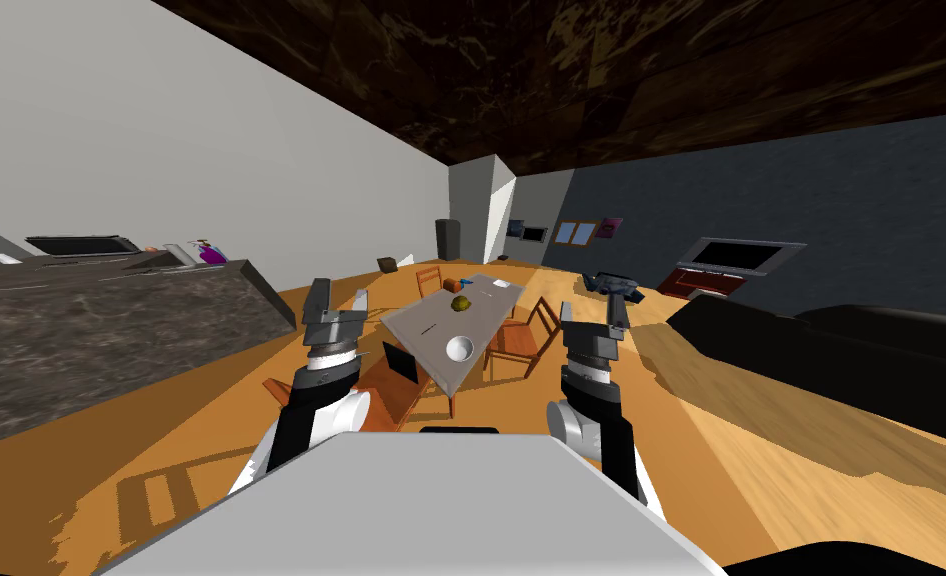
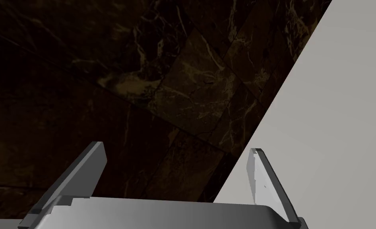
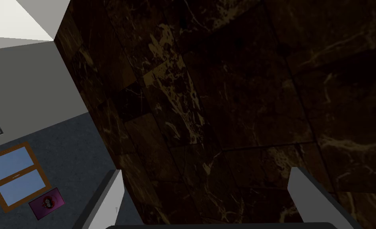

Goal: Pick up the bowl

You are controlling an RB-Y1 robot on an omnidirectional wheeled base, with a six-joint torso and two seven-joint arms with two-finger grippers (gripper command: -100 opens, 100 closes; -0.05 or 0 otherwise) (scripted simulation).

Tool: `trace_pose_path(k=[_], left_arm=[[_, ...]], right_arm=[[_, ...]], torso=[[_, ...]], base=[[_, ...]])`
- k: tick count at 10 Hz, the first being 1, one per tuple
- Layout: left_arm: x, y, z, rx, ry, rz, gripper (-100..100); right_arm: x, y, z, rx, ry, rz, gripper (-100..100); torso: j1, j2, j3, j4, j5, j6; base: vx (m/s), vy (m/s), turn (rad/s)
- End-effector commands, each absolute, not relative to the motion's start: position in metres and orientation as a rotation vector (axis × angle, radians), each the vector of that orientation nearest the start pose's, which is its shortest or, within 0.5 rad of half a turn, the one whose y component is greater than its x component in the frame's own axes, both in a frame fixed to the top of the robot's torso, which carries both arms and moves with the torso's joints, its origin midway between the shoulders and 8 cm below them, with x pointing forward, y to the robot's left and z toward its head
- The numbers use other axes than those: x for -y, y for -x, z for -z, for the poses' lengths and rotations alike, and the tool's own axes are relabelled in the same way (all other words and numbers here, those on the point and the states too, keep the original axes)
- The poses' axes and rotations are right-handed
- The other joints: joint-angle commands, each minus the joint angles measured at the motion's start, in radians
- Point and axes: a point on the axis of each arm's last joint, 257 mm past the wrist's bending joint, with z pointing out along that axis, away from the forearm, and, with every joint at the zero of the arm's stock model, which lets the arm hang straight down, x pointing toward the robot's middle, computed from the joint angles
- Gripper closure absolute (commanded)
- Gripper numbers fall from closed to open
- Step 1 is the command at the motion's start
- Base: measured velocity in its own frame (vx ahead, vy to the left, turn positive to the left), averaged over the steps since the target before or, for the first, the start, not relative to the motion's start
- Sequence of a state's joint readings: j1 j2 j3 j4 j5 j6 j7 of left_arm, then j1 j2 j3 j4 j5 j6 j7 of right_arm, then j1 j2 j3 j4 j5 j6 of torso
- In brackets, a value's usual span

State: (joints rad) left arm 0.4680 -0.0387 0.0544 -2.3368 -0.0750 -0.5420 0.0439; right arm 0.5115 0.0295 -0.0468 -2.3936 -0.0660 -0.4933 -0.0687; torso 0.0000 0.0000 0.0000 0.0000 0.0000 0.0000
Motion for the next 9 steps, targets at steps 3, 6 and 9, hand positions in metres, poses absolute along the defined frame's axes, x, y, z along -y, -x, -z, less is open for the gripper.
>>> trace_pose_path(k=[3, 6, 9], left_arm=[[-0.279, -0.340, -0.051, -0.612, 0.535, 1.293, -100], [-0.284, -0.365, -0.024, -0.702, 0.576, 1.299, -100], [-0.292, -0.386, 0.000, -0.764, 0.627, 1.294, -100]], right_arm=[[0.300, -0.314, -0.070, -0.461, -0.650, -1.378, 0], [0.300, -0.314, -0.070, -0.461, -0.650, -1.378, 0], [0.300, -0.314, -0.070, -0.461, -0.650, -1.378, 0]], torso=[[0.000, 0.001, 0.001, 0.000, 0.000, 0.000], [-0.002, 0.002, 0.001, 0.000, 0.000, 0.000], [-0.003, 0.003, 0.002, 0.001, -0.001, 0.000]], base=[[-0.018, -0.014, 0.006], [-0.038, -0.032, 0.010], [-0.045, -0.039, 0.007]])
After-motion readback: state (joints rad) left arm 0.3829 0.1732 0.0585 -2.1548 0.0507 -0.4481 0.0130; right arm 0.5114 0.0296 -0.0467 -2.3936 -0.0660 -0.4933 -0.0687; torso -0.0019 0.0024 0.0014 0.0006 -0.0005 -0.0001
